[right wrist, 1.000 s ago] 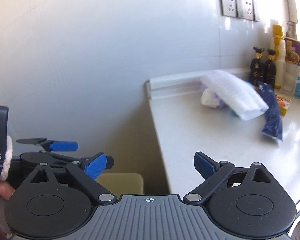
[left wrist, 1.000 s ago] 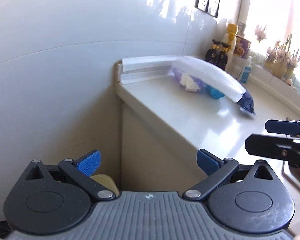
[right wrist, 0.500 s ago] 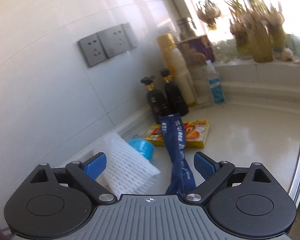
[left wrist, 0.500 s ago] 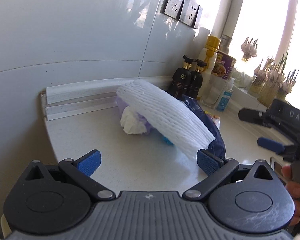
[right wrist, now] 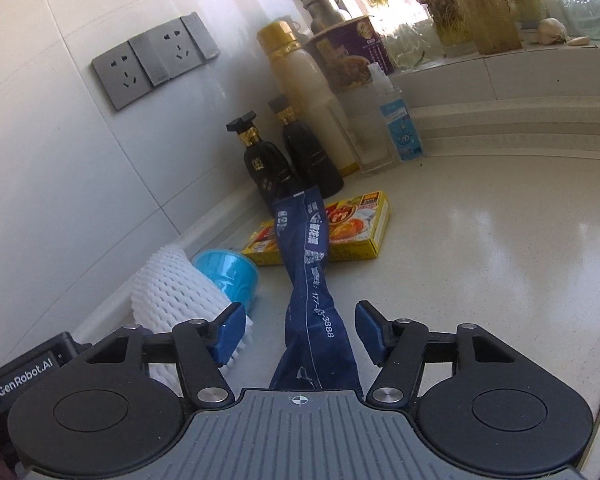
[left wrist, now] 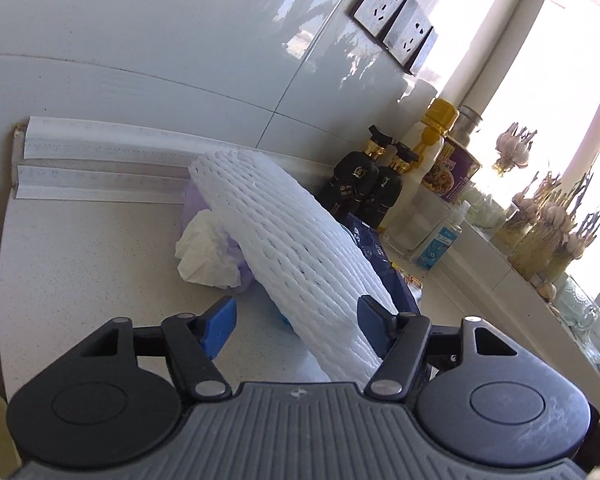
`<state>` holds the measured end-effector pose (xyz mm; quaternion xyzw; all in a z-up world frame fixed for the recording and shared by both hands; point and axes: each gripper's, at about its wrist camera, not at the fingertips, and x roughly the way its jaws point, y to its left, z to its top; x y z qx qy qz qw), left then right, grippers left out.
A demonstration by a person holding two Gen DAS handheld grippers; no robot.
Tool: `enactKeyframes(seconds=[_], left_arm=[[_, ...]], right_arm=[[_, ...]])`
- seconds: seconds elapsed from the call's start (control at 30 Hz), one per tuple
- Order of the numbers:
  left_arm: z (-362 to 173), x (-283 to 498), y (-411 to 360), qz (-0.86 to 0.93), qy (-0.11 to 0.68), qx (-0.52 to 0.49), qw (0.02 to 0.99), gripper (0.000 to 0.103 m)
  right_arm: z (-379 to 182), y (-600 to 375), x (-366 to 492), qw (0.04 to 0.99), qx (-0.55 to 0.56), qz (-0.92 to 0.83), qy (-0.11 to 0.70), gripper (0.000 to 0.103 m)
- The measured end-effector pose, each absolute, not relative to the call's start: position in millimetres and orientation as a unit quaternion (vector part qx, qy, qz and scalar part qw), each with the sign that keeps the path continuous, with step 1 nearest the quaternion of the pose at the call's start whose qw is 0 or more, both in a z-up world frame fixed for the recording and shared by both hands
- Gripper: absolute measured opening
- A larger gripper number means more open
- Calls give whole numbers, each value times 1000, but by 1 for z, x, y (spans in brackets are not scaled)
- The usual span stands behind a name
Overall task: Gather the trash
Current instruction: 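Grasp the white foam net with the left gripper while the right gripper grasps the blue wrapper, then lift the foam net and blue wrapper and carry them to the wastebasket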
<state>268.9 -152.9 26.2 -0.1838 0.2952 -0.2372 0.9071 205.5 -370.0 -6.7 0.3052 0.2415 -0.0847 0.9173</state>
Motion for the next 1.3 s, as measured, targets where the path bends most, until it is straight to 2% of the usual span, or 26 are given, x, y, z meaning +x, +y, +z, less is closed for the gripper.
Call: enactKeyframes(seconds=[0.07, 0.13, 0.2, 0.33, 0.67, 1.3], left_arm=[[25, 268, -154, -234, 294, -188, 907, 47], [25, 267, -154, -234, 292, -190, 907, 33], [28, 267, -155, -235, 292, -184, 909, 24], [33, 265, -159, -240, 286, -163, 913, 8], [59, 241, -145, -241, 246, -134, 929, 7], [90, 173, -48, -157, 206, -97, 961, 6]], right_arm=[[-11, -370, 207, 915, 307, -86, 248, 52], [-13, -370, 209, 912, 307, -91, 257, 44], [-16, -370, 210, 910, 309, -92, 261, 35], [-15, -371, 208, 911, 312, -92, 254, 28], [4, -370, 198, 919, 322, -73, 214, 20], [77, -291, 186, 945, 242, 107, 191, 20]])
